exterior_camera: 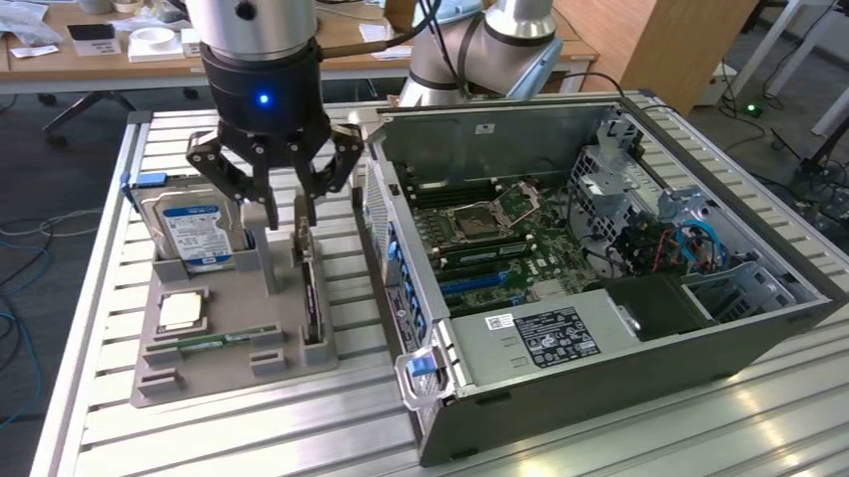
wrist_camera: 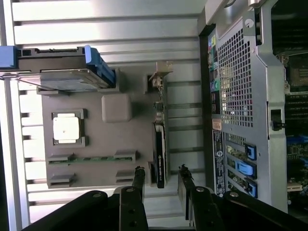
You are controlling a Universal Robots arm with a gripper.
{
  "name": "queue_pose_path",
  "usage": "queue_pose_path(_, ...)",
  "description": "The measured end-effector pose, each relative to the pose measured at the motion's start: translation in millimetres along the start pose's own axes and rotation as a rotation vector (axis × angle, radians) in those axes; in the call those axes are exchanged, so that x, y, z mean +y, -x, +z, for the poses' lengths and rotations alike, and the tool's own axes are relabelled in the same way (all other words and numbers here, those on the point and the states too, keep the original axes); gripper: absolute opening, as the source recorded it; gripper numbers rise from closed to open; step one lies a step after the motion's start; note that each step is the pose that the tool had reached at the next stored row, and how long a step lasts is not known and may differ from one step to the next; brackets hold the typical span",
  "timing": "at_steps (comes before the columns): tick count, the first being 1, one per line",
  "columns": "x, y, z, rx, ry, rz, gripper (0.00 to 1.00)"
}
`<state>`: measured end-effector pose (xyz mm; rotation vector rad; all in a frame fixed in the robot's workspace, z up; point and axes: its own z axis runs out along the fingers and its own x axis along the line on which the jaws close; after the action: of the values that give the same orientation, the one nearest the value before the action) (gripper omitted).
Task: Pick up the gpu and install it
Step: 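Pick up the gpu and move the gpu toward the slot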
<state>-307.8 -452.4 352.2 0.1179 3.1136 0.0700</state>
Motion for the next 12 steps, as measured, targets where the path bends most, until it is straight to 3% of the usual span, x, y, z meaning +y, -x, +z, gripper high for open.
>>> queue_pose_path(4,-0.3,-0.2,7.1,0.0000,0.0000,0.000,0.42)
queue_pose_path(12,-0.5,-0.3,11.1,0.0000,0.0000,0.000,0.42)
